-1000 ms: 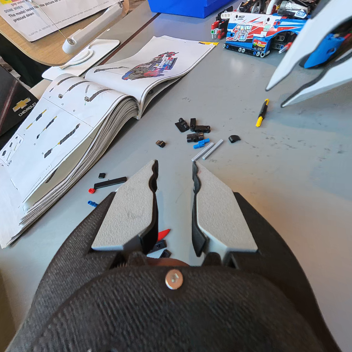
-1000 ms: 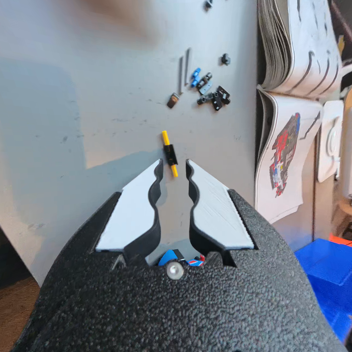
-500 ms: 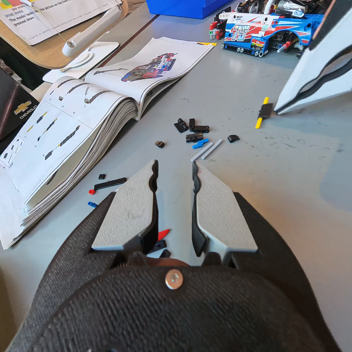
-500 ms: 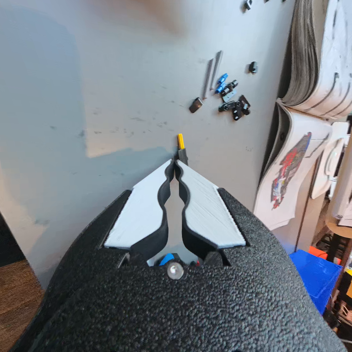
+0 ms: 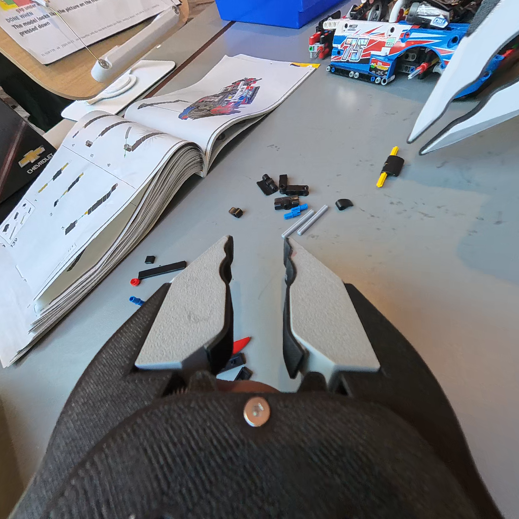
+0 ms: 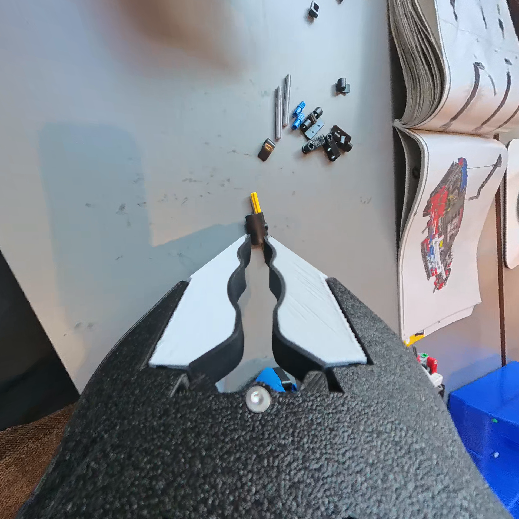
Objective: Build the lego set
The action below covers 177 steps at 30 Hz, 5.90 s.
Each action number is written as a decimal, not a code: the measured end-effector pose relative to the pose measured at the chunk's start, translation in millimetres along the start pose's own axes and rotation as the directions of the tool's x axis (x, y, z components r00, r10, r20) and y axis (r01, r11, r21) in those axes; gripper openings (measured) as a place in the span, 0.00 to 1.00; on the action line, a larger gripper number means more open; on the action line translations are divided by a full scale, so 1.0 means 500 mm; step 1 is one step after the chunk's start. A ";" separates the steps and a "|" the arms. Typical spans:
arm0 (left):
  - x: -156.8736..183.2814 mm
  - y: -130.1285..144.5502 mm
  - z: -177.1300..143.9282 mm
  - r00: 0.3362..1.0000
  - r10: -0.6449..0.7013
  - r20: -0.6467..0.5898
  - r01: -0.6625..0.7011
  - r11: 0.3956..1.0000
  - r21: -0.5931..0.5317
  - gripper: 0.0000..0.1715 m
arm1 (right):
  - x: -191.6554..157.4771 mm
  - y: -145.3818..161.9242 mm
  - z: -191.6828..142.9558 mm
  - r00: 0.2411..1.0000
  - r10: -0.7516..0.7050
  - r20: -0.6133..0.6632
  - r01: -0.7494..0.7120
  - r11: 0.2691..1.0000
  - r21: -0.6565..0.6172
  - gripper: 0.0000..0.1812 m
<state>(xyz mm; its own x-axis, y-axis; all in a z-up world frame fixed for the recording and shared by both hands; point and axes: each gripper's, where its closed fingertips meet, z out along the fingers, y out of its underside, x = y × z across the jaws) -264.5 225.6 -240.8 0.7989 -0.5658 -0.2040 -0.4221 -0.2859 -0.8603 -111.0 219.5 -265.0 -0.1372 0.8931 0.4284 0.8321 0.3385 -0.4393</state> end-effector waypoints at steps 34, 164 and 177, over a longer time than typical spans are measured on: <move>0.108 -0.026 0.029 0.964 0.068 -0.256 -0.097 0.990 -0.101 0.17 | 0.012 -0.012 0.021 1.000 0.007 0.005 -0.007 0.996 0.085 0.04; 0.259 -0.031 0.128 0.641 0.415 -0.645 -0.622 0.774 -0.119 0.03 | -0.057 0.042 -0.027 0.959 0.106 0.262 -0.112 0.994 0.010 0.10; 0.278 -0.016 0.083 0.870 -0.003 -0.493 -0.197 0.914 -0.354 0.12 | -0.050 0.016 -0.014 0.967 0.153 0.203 -0.157 0.988 0.006 0.09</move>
<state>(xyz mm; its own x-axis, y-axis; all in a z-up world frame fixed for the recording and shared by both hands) -132.3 181.2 -281.4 0.4855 -0.8725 0.0555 -0.6952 -0.4238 -0.5806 -97.3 197.9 -273.5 -0.1146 0.9757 0.1868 0.8401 0.1955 -0.5059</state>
